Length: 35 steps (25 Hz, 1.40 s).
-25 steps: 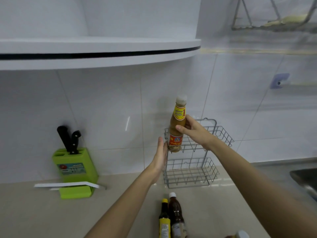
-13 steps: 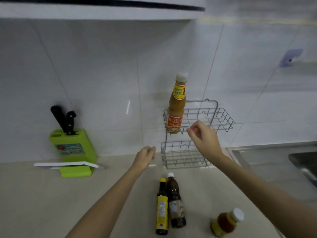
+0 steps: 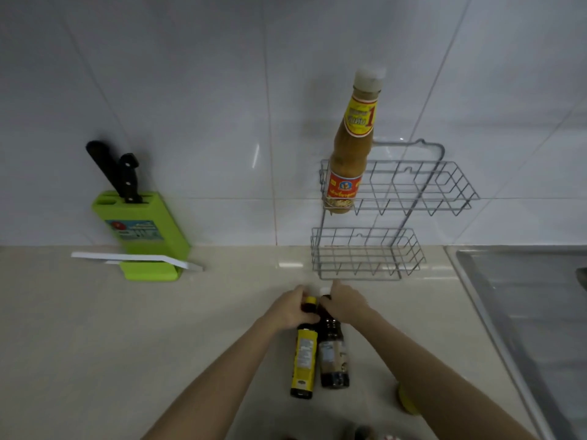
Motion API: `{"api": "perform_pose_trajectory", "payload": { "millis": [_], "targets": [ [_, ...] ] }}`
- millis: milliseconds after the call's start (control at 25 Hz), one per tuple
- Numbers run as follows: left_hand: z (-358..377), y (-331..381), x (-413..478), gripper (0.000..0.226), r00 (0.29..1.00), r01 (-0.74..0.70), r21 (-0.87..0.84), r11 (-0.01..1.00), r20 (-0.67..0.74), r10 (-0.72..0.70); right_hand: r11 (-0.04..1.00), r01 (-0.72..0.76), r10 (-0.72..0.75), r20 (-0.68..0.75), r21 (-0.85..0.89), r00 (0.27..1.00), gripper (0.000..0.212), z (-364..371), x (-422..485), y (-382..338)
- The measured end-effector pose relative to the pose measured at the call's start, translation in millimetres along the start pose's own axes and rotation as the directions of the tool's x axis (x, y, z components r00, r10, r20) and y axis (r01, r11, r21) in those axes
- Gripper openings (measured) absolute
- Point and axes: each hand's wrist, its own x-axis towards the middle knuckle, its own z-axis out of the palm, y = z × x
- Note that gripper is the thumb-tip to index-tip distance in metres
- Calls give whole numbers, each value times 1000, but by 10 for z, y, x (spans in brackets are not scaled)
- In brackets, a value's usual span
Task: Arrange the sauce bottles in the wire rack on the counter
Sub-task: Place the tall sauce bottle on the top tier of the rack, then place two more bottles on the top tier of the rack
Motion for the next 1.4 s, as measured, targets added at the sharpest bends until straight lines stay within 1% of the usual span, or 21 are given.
{"api": "perform_pose_trajectory", "payload": {
  "millis": [40,120,200,240,280,320,400,440,480,520,560,680,760,840,920,1000,1080,1120,1200,1280,1400],
  "targets": [
    [31,-27,-2,62,1000,13,-51,999,1,-13,999,-30,30,-4,15,1000,53,62,11,1],
    [54,-57,0,56,999,52,-168,984,1,-53,997,-43,43,1,59,999,63,126,58,26],
    [14,-104,22,48,995,98,-245,965,-11,-104,986,-39,36,21,160,999,51,117,122,70],
    [-12,-130,23,44,992,115,-268,957,-24,-126,974,-64,57,39,216,998,46,102,152,91],
    [-33,-152,22,41,989,128,-284,950,-37,-145,964,-97,83,63,249,995,49,87,166,95],
    [-37,-176,18,38,987,135,-290,947,-50,-156,963,-119,101,84,241,991,58,92,167,86],
    [-10,-203,-1,35,982,130,-267,955,-96,-160,988,-103,94,83,111,992,73,158,167,72],
    [0,-193,-25,35,980,125,-249,960,-122,-160,996,-81,78,68,35,995,72,197,149,68],
    [-3,-187,-43,35,977,123,-242,963,-142,-160,998,-67,67,62,-3,996,68,215,134,70],
    [-21,-192,-67,35,976,123,-245,962,-148,-162,998,-65,64,78,4,995,66,211,115,79],
    [-55,-202,-83,34,977,118,-246,962,-145,-157,996,-67,62,107,50,992,65,180,98,88],
    [-231,-151,-178,26,989,105,-259,960,-76,-129,954,-68,5,213,291,977,62,2,4,141],
    [-343,-79,-274,16,995,76,-298,951,-43,-93,949,-14,-59,219,315,974,54,-103,-118,159],
    [-433,52,-465,13,998,11,-271,963,-63,-30,963,56,-95,137,264,986,44,-233,-344,150],
    [-478,147,-513,13,995,-44,-208,977,-99,24,966,41,-68,99,256,993,39,-318,-460,157],
    [-518,272,-634,19,983,-120,-118,986,-152,101,974,26,-36,36,224,999,34,-394,-662,134],
    [-538,392,-705,22,967,-183,-35,983,-185,173,989,45,-38,-50,140,998,33,-419,-812,105],
    [-549,445,-742,22,958,-212,4,977,-197,208,996,71,-64,-115,57,991,35,-428,-888,90],
    [-560,551,-808,22,938,-259,70,963,-221,268,992,90,-111,-250,-92,962,41,-479,-1044,86],
    [-606,675,-856,22,916,-298,109,948,-247,316,991,103,-128,-392,-84,911,43,-611,-1181,91],
    [-803,982,-929,21,886,-338,175,925,-273,375,990,142,-127,-592,-23,795,44,-984,-1373,33]
  ]
}}
